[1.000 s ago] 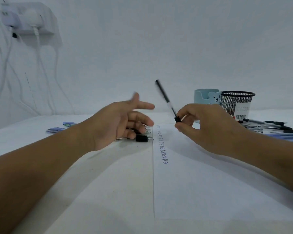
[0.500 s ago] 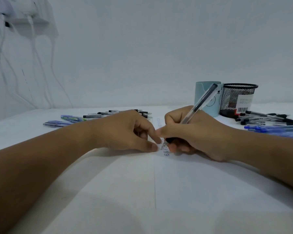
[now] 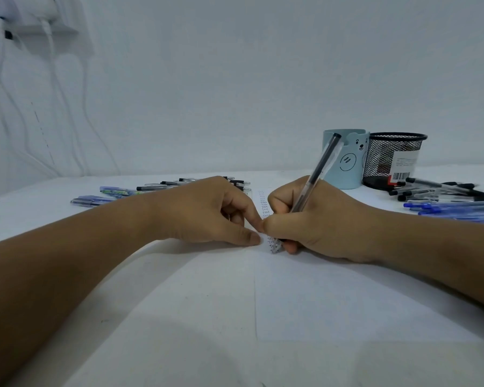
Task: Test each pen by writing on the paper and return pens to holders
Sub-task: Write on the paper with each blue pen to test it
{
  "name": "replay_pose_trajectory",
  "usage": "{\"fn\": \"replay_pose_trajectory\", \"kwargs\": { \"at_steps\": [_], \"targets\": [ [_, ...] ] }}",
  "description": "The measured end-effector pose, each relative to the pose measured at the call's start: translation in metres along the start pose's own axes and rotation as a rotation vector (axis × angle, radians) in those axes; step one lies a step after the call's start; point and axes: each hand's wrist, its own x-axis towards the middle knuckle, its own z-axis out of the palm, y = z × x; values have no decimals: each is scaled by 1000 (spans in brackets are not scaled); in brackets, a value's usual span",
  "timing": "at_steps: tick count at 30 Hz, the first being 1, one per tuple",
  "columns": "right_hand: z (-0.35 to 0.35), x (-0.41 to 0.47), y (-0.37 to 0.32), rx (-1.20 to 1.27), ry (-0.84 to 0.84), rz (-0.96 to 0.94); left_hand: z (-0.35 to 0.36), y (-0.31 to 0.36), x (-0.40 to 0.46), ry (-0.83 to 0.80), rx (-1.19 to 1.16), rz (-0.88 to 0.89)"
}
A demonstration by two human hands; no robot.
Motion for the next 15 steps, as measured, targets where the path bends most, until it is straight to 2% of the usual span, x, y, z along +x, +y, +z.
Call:
{"fn": "replay_pose_trajectory", "kwargs": {
  "at_steps": [5,9,15],
  "targets": [
    [0,0,-1,-11,-38,5,0,0,-1,-11,-9,-3],
    [-1,0,-1,71,-11,2,0,0,0,-7,-7,2],
    [0,1,0,-55,-16,-16,0,-1,0,-20,-16,3]
  ]
}}
